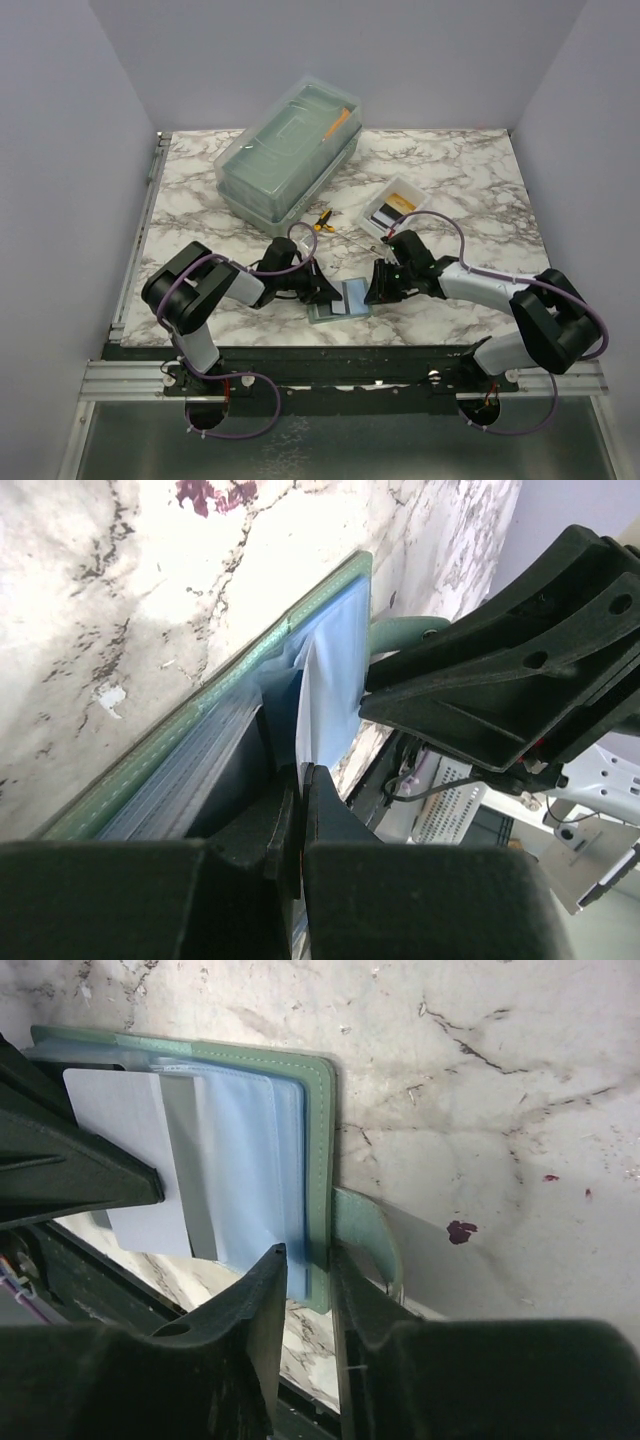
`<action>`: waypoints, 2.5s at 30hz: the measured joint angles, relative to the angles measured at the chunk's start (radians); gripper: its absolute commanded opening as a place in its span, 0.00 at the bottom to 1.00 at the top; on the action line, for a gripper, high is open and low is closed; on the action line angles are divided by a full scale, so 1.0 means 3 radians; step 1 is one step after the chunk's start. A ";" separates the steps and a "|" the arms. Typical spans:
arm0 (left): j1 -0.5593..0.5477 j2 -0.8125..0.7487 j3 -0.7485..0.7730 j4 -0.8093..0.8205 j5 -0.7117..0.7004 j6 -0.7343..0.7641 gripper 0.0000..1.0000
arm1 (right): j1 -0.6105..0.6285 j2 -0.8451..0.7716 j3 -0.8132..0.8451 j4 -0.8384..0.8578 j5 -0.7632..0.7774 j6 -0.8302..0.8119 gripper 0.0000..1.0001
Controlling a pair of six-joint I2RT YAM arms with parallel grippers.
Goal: Put the credit cards into the card holder
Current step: Insert the credit card into the card holder.
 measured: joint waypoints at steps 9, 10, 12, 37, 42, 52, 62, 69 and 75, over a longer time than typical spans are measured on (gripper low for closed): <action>-0.0144 0.0009 0.0043 0.0045 -0.0371 -0.0048 0.06 | -0.0033 0.0136 -0.0028 0.0224 -0.0210 0.0032 0.16; -0.0156 0.0003 0.0042 0.0041 -0.0409 -0.0064 0.14 | -0.0034 0.0135 -0.0037 0.0242 -0.0220 0.0032 0.15; -0.0172 -0.0041 0.0037 -0.0009 -0.0478 -0.0065 0.31 | -0.0036 0.0135 -0.0045 0.0253 -0.0224 0.0031 0.14; -0.0548 -0.0317 0.0913 -0.1745 -0.1222 0.0359 0.77 | -0.0034 0.0200 -0.0088 0.0421 -0.0336 0.0028 0.11; -0.0546 -0.0463 0.0872 -0.1891 -0.1258 0.0460 0.86 | -0.0029 0.0212 -0.0088 0.0448 -0.0357 0.0033 0.12; -0.0544 -0.0660 0.0898 -0.2424 -0.1375 0.0656 0.88 | -0.0023 0.0224 -0.0088 0.0464 -0.0403 0.0052 0.12; -0.0657 -0.0694 0.1026 -0.2782 -0.1775 0.0640 0.88 | -0.0023 0.0289 -0.0067 0.0507 -0.0456 0.0053 0.12; -0.0824 -0.0579 0.1268 -0.3110 -0.2140 0.0736 0.90 | -0.0018 0.0360 -0.0011 0.0512 -0.0501 0.0052 0.12; -0.0684 -0.0679 0.1197 -0.3132 -0.1778 0.1011 0.86 | -0.0017 0.0401 0.0031 0.0510 -0.0506 0.0050 0.12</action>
